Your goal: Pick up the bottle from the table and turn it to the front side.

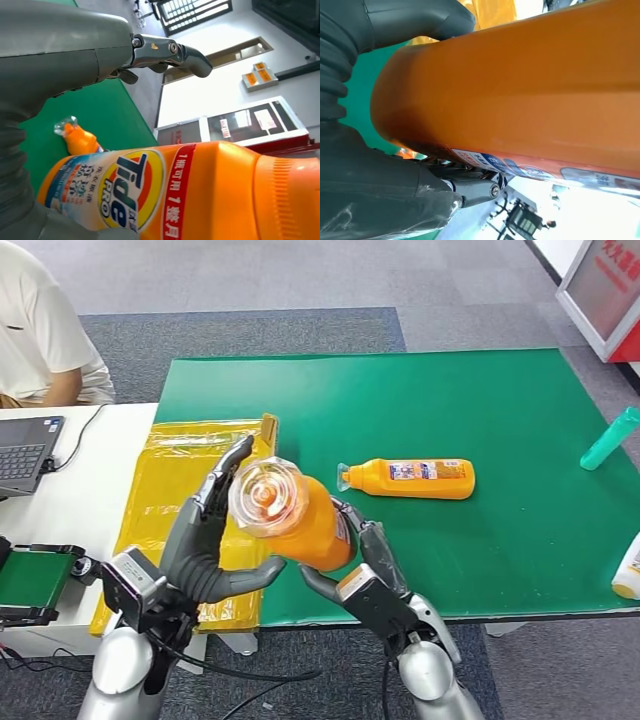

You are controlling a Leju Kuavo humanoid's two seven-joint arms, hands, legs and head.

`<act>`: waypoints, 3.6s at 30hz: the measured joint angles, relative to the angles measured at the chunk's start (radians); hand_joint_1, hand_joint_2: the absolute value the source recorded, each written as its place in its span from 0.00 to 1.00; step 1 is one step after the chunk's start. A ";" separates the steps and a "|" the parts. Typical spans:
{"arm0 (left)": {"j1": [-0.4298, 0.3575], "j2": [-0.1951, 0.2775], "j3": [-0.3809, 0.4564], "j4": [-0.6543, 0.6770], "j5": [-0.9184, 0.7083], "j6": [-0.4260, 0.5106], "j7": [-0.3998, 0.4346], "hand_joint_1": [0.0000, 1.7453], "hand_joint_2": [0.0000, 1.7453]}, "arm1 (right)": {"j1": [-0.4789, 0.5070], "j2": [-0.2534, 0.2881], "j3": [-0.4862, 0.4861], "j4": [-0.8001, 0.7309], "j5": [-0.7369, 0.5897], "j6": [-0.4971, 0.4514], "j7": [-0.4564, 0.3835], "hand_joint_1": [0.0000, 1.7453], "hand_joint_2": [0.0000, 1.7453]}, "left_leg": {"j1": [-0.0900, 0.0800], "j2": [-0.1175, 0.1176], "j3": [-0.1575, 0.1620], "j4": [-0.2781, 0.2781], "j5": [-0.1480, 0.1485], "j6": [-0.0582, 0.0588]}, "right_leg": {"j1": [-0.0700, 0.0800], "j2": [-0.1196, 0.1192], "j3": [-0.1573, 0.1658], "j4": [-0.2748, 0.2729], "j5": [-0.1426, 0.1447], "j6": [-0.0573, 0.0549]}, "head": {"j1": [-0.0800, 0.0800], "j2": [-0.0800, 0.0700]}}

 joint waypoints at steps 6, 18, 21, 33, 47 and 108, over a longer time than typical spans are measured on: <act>-0.033 -0.008 -0.048 0.006 0.061 -0.011 0.008 0.00 1.00 | 0.008 -0.004 0.016 -0.037 0.049 -0.074 -0.040 1.00 1.00 | 0.000 0.000 0.000 0.000 0.000 0.000 | 0.000 0.000 0.000 0.000 0.000 0.000 | 0.000 0.000; -0.120 -0.011 -0.216 0.053 0.159 -0.062 0.048 0.00 1.00 | 0.005 -0.012 0.031 -0.053 0.034 -0.112 -0.070 1.00 1.00 | 0.000 0.000 0.000 0.000 0.000 0.000 | 0.000 0.000 0.000 0.000 0.000 0.000 | 0.000 0.000; -0.136 -0.011 -0.239 0.066 0.165 -0.062 0.051 0.00 1.00 | 0.004 -0.015 0.031 -0.053 0.032 -0.113 -0.072 1.00 1.00 | 0.000 0.000 0.000 0.000 0.000 0.000 | 0.000 0.000 0.000 0.000 0.000 0.000 | 0.000 0.000; -0.150 -0.009 -0.254 0.084 0.126 -0.033 0.055 1.00 1.00 | 0.004 -0.019 0.026 -0.053 0.029 -0.122 -0.069 1.00 1.00 | 0.000 0.000 0.000 0.000 0.000 0.000 | 0.000 0.000 0.000 0.000 0.000 0.000 | 0.000 0.000; -0.153 -0.009 -0.266 0.084 0.032 0.007 0.055 1.00 1.00 | 0.006 -0.022 0.011 -0.053 0.029 -0.131 -0.072 1.00 1.00 | 0.000 0.000 0.000 0.000 0.000 0.000 | 0.000 0.000 0.000 0.000 0.000 0.000 | 0.000 0.000; -0.079 0.017 0.302 0.281 -1.308 0.276 0.195 1.00 1.00 | 0.101 -0.025 -0.220 -0.624 0.085 -0.068 -0.093 0.00 1.00 | 0.000 0.000 0.000 0.000 0.000 0.000 | 0.000 0.000 -0.001 0.000 0.000 0.000 | 0.000 0.000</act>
